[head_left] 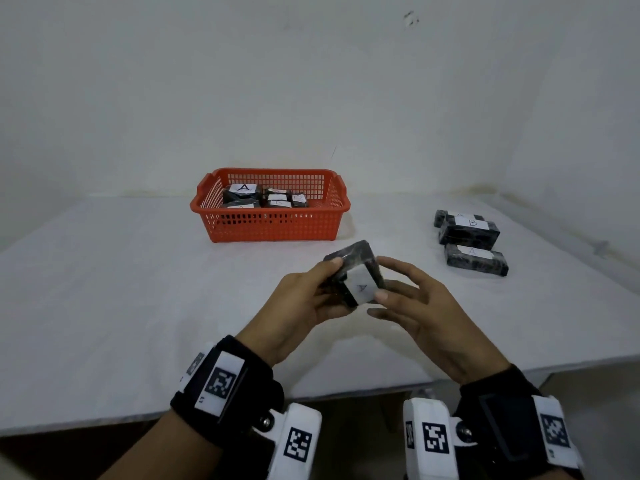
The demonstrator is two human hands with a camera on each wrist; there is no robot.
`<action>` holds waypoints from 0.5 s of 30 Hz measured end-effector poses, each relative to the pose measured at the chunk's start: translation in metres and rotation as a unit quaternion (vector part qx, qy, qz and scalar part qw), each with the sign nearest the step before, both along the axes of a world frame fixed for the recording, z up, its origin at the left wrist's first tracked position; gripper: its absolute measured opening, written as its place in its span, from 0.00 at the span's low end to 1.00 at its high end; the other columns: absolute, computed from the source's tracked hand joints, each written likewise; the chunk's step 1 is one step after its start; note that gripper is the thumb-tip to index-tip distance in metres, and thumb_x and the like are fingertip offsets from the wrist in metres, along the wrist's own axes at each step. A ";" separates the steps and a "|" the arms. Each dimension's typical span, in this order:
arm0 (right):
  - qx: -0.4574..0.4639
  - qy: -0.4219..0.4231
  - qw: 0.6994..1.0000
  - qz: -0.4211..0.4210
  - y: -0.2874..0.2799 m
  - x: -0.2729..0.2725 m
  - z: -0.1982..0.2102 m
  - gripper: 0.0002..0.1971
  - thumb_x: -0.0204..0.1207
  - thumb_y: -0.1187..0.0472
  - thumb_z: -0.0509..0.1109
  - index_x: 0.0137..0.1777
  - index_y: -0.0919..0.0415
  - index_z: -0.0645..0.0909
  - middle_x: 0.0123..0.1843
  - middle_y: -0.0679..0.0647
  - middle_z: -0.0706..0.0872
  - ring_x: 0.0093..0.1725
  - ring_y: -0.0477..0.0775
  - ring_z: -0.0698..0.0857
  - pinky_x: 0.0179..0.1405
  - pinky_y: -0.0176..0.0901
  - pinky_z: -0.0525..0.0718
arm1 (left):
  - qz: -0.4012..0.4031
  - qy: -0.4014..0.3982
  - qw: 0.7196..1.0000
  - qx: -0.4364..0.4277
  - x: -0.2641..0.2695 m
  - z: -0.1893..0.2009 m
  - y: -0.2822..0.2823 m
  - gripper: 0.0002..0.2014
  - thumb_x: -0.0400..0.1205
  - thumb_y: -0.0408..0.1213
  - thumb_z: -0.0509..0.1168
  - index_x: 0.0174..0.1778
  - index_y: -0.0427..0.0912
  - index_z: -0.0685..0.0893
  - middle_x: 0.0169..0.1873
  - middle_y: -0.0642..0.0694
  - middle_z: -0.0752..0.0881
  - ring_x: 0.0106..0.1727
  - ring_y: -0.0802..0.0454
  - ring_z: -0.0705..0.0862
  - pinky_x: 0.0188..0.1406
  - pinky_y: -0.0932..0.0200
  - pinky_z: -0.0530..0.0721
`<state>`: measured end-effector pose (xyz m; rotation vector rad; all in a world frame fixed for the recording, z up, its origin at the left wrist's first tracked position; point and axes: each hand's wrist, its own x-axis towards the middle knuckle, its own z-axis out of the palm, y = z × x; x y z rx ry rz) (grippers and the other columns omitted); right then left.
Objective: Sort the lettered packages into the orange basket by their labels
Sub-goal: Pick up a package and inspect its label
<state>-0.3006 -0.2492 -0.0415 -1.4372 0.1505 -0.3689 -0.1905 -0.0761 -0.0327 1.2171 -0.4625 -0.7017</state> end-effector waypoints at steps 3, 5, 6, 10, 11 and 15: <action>-0.042 0.001 0.998 -0.043 -0.011 -0.004 -0.002 0.26 0.71 0.58 0.83 0.69 0.60 0.84 0.62 0.61 0.93 0.63 0.63 0.92 0.66 0.57 0.88 | -0.022 0.065 0.998 -0.007 -0.005 0.002 -0.015 0.21 0.91 0.46 0.60 0.67 0.33 0.87 0.59 0.26 0.90 0.58 0.33 0.92 0.58 0.46 0.93; -0.036 0.001 0.996 -0.080 -0.020 -0.008 0.001 0.19 0.76 0.59 0.78 0.66 0.62 0.86 0.59 0.61 0.94 0.62 0.64 0.93 0.64 0.56 0.89 | -0.035 0.054 0.997 0.030 -0.008 0.000 -0.030 0.22 0.92 0.47 0.58 0.68 0.32 0.85 0.60 0.27 0.90 0.56 0.33 0.93 0.56 0.47 0.94; -0.025 0.003 0.995 -0.101 -0.025 -0.010 0.004 0.15 0.81 0.62 0.75 0.65 0.64 0.86 0.59 0.62 0.94 0.60 0.64 0.93 0.61 0.55 0.91 | -0.029 0.026 0.998 0.052 -0.009 -0.001 -0.038 0.21 0.92 0.47 0.58 0.68 0.33 0.85 0.60 0.29 0.90 0.57 0.34 0.93 0.56 0.46 0.93; 0.022 0.035 0.983 -0.177 -0.055 -0.020 0.010 0.12 0.84 0.66 0.72 0.65 0.69 0.83 0.58 0.67 0.93 0.48 0.66 0.94 0.52 0.56 0.95 | 0.017 -0.116 0.990 0.080 -0.014 0.000 -0.078 0.16 0.89 0.46 0.66 0.67 0.40 0.87 0.55 0.39 0.93 0.51 0.43 0.94 0.55 0.51 0.93; 0.019 0.045 0.980 -0.193 -0.063 -0.022 0.010 0.13 0.84 0.65 0.73 0.65 0.71 0.82 0.57 0.68 0.93 0.47 0.66 0.94 0.53 0.59 0.94 | 0.019 -0.149 0.984 0.093 -0.017 -0.001 -0.091 0.17 0.87 0.47 0.69 0.65 0.40 0.88 0.51 0.41 0.94 0.48 0.46 0.94 0.54 0.51 0.94; 0.007 0.102 0.970 -0.219 -0.106 -0.033 0.008 0.16 0.85 0.60 0.74 0.63 0.74 0.85 0.57 0.68 0.93 0.45 0.62 0.95 0.45 0.52 0.94 | 0.005 -0.217 0.961 0.170 -0.025 -0.001 -0.141 0.20 0.75 0.57 0.77 0.52 0.45 0.89 0.44 0.44 0.94 0.44 0.48 0.95 0.56 0.43 0.94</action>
